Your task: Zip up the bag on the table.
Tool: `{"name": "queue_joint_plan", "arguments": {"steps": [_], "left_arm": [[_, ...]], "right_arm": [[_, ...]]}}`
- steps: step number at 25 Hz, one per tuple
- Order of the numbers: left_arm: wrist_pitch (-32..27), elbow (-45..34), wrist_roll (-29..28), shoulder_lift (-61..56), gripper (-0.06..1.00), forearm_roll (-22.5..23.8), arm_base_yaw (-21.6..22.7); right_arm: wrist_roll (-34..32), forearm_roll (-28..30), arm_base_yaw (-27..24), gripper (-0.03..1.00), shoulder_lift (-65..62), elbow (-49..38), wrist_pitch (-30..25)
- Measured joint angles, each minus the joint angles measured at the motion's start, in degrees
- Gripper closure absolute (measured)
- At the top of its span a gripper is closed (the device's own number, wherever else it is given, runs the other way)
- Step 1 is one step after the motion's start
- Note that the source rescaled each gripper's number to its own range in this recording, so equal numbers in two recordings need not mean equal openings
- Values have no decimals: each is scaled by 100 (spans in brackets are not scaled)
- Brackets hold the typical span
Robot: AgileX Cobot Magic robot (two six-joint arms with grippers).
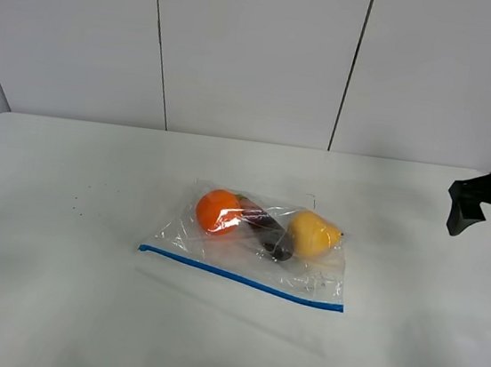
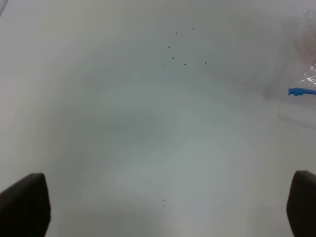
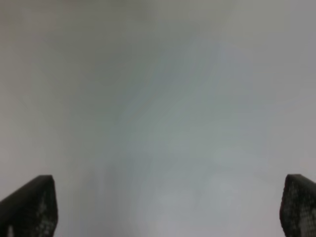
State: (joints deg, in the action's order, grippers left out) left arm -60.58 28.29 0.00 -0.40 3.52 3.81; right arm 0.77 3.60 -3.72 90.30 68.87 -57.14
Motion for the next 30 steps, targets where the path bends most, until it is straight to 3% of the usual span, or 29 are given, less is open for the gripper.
{"name": "queue_joint_plan", "arguments": {"steps": [6,14,21,30], "left_arm": [[-12,0,0,0,-6,5,0],[-12,0,0,0,-6,5,0],[-12,0,0,0,-6,5,0],[-12,0,0,0,-6,5,0]], "right_arm": [[349,-161,0,-3,-1120,-166,348],[1262,-710,0,-3,-2796,-1473,874],[1335,-728,0,-3,-4268,-2377,1004],[1140,-750,0,-3,-5251,-2532,830]]}}
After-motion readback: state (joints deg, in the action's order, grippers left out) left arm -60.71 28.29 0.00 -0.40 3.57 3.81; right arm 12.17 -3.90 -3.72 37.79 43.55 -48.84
